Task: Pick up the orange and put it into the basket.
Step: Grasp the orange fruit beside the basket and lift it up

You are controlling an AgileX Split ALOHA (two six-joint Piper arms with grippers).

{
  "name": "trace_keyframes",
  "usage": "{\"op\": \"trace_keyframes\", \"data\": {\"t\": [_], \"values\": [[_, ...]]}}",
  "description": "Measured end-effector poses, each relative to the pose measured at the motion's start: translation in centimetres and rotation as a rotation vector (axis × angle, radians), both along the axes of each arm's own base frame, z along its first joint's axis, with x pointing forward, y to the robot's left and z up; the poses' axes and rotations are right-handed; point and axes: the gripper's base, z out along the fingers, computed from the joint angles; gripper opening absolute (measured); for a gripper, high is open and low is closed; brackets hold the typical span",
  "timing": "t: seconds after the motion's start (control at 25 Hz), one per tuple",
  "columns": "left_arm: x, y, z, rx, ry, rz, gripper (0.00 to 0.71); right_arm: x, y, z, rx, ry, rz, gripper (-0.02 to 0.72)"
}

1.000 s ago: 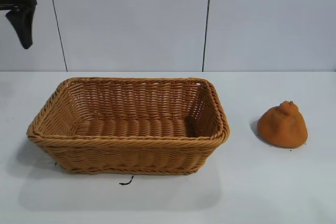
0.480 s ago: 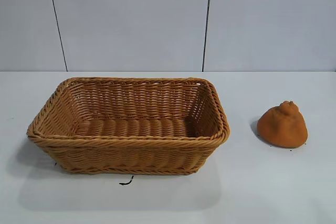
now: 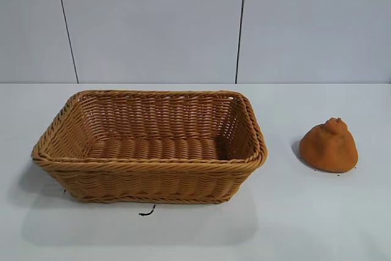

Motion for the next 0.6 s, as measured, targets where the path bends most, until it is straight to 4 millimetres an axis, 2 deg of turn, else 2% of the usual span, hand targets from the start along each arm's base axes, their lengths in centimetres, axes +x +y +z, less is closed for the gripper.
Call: {"op": "trace_keyframes", "data": {"t": [0.32,0.6], "values": [[-8.4,-0.9,-2.2,-0.016,-0.193,-0.003,0.695,0.0,0.0,0.0,0.000,0.000,0.000,0.659],[-14.1,-1.7,-5.6,-0.050,-0.295,-0.006,0.695,0.0,0.0,0.0,0.000,0.000,0.000,0.659]]}}
